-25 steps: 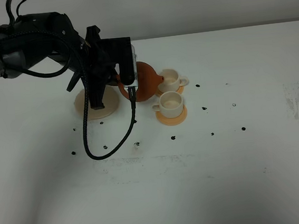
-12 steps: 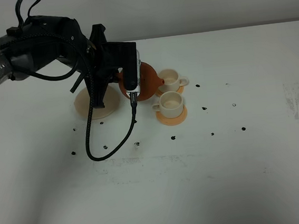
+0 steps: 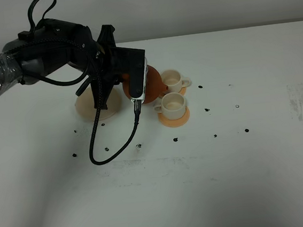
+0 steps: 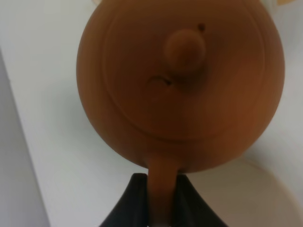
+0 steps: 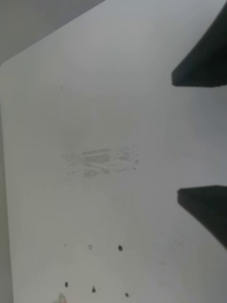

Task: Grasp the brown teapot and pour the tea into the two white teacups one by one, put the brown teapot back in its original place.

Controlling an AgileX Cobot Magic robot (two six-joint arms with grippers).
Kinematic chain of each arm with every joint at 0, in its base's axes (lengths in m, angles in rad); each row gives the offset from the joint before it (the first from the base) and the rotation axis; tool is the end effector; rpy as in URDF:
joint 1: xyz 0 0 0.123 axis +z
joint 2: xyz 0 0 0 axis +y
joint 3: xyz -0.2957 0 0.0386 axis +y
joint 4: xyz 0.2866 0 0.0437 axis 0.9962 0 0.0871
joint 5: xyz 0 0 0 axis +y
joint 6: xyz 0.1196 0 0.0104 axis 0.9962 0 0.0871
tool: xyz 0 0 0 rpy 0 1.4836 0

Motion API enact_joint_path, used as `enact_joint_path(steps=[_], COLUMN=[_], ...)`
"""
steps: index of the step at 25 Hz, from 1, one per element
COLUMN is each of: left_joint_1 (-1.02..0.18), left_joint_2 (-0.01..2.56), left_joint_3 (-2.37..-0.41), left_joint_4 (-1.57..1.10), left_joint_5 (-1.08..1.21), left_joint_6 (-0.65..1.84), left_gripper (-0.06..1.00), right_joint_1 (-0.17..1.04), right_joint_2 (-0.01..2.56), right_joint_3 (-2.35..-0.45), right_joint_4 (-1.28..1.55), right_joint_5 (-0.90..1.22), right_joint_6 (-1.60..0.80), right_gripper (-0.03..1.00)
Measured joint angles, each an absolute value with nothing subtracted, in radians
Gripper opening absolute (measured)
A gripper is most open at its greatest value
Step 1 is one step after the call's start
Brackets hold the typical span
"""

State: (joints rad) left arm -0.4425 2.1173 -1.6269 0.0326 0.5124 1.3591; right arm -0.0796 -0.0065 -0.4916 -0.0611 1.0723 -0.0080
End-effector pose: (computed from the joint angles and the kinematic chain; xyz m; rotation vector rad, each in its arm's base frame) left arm 0.4826 -0.2266 0.1639 2.0045 1.5509 0.4102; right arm 0.0403 -0.0097 0.2789 0.0769 2.0572 -0.1276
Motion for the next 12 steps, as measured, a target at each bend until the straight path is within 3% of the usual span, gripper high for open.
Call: enact_joint_path(steps=[12], left_joint_1=[-0.450], left_joint_2=[2.117], left_joint_3=[-1.627], left_joint_4=[0.069], left_joint_5=[0.473], left_joint_6=[1.448], left_gripper=[0.10], right_joint_1=[-0.080], right_joint_2=[-0.006], right_joint_3=[-0.492], right_joint_4=[-0.061], right_joint_5=[1.072], right_joint_6=[-0.008], right_gripper=[0.45])
